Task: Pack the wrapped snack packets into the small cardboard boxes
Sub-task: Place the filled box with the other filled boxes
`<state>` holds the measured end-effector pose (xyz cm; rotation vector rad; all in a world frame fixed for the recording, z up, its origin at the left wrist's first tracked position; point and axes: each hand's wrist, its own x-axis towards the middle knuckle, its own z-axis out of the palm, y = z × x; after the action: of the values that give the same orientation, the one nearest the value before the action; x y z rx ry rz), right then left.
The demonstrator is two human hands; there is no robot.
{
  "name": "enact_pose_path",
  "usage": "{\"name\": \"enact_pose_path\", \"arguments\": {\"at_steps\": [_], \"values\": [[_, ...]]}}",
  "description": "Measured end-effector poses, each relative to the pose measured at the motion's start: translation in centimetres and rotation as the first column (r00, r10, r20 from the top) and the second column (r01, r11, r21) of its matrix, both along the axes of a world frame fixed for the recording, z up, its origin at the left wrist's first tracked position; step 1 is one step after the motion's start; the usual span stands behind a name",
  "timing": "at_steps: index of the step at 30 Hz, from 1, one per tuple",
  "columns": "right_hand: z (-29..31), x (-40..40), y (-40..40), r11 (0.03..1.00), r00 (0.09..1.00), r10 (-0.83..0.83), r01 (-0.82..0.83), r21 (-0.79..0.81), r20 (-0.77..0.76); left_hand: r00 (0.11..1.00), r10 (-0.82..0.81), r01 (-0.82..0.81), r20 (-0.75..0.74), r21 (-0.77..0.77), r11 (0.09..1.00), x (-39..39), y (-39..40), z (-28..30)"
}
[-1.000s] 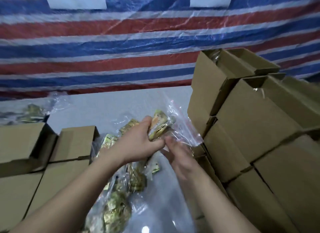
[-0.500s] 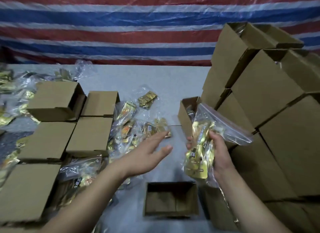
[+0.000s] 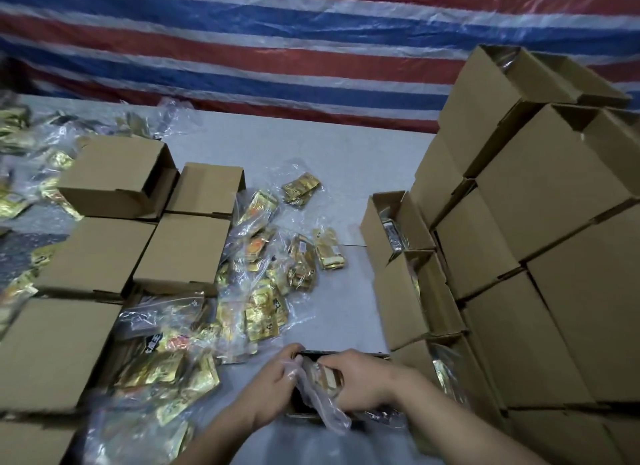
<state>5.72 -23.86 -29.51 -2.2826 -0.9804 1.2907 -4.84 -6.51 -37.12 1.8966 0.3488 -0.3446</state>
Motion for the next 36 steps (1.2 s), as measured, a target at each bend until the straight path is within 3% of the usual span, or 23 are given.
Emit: {"name": "enact_pose_path", "arguments": {"at_steps": [4,7,11,13,18,22,28,36], "values": [[-1.3,0.4,1.6,0.995,0.997,0.066,-0.070,-0.076,-0.043,0.999,0.024,-0.026,-0.030,-0.055,0.998,-0.3,0.2,0.2],[-3.0,0.0,2.1,0.992,0.996,0.086,-0.085,-0.093,0.009,0.999,0.041,-0.040,0.007,-0.038,0.998,-0.2,0.1,0.2],[-5.9,-0.9,2.8,0.905,0.977,0.199,-0.154,-0.396,0.075,0.999,0.028,-0.028,0.015,0.000,1.000,0.0,-1.0,0.2],[-6.7,-1.6,2.8,0.884,0.977,0.195,-0.137,-0.447,0.087,0.999,0.042,-0.042,0.012,0.009,0.999,-0.1,-1.6,0.0],[-5.1,-1.5,1.3,0.952,0.999,0.008,0.002,-0.307,0.031,0.999,0.035,-0.035,-0.008,-0.002,0.999,-0.3,-1.6,-0.4],[-4.9,-0.5,-0.5,0.930,1.000,0.013,-0.006,-0.369,0.016,0.998,0.051,-0.051,-0.035,-0.004,0.999,-0.2,-1.4,-0.4],[-7.2,-1.7,1.4,0.870,0.966,-0.084,-0.049,-0.490,-0.246,0.998,0.044,-0.043,-0.051,0.032,0.999,-0.3,-1.7,-0.4],[-7.1,-0.9,0.6,0.922,0.984,-0.178,0.160,-0.352,-0.020,0.994,0.056,-0.053,-0.090,0.043,0.998,-0.2,-1.5,0.4]]}}
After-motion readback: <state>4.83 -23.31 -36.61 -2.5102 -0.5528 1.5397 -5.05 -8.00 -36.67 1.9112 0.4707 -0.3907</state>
